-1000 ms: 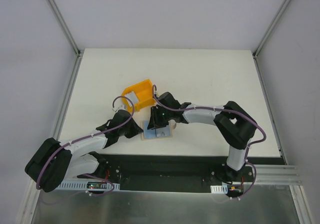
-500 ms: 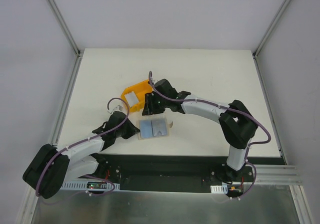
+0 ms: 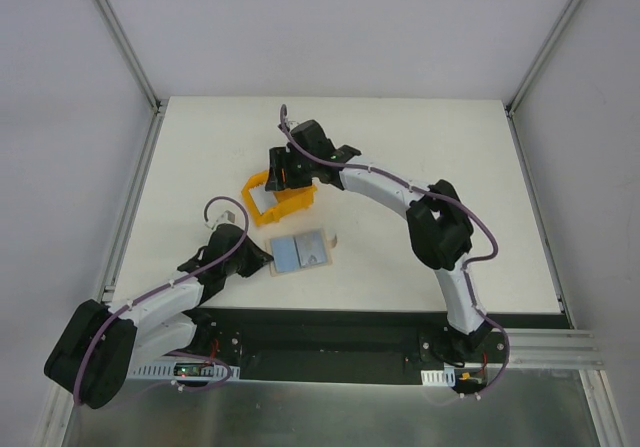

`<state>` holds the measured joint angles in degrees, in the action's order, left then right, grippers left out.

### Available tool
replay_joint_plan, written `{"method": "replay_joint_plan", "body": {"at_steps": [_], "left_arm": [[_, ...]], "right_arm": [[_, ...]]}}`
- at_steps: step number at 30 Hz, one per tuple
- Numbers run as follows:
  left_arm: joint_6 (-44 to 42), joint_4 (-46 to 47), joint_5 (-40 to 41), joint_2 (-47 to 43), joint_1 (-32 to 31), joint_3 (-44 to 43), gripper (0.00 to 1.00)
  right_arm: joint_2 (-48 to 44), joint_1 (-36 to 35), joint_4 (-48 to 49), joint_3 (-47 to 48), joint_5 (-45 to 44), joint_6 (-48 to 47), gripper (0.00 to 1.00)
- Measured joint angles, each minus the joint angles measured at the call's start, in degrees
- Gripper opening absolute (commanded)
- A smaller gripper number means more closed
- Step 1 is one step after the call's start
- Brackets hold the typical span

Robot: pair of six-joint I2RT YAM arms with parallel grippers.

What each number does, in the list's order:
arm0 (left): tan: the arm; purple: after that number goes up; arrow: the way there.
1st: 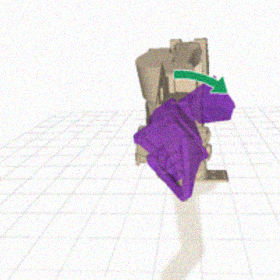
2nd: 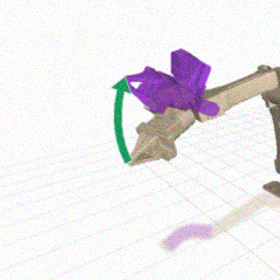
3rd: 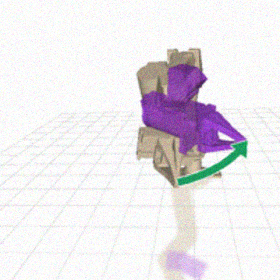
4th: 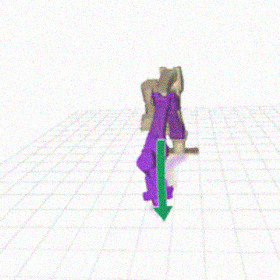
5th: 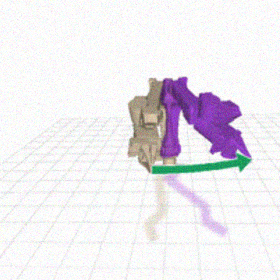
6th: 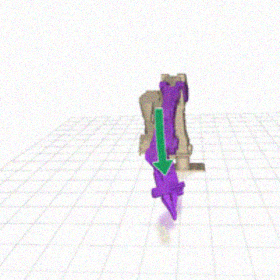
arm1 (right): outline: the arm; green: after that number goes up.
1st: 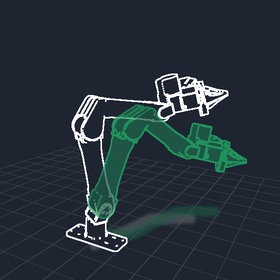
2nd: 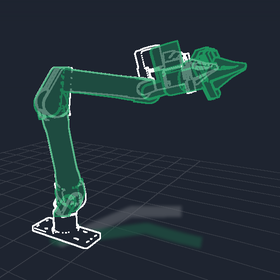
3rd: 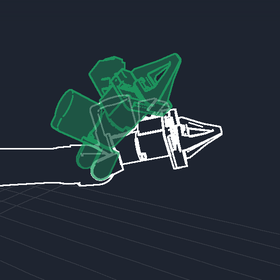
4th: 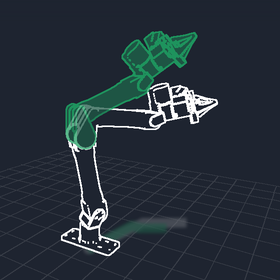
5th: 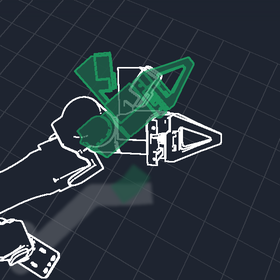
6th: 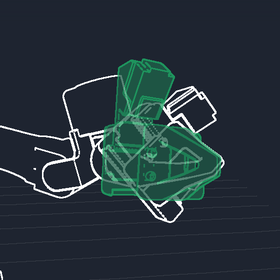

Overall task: Put the credit cards into the card holder
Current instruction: Turn over the card slot in the card holder, then pick up the credit card from the storage box.

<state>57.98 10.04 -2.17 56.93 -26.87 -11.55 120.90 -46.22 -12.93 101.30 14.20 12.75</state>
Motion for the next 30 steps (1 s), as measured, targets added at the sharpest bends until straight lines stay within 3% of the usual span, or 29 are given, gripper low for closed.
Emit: {"method": "replay_joint_plan", "body": {"at_steps": [9,18,30], "left_arm": [[-0.20,-0.02,-0.28,-0.55,0.76,0.31,0.00],[-0.35,0.00,-0.35,-0.55,1.49,0.31,0.00],[-0.42,0.26,-0.63,-0.15,1.86,0.31,0.00]], "right_arm": [[10.75,0.70,-3.89,9.66,2.08,-1.07,0.68],[14.97,1.11,-5.14,13.42,5.57,-1.03,0.66],[15.80,1.46,-5.79,14.32,10.32,-0.72,0.42]]}}
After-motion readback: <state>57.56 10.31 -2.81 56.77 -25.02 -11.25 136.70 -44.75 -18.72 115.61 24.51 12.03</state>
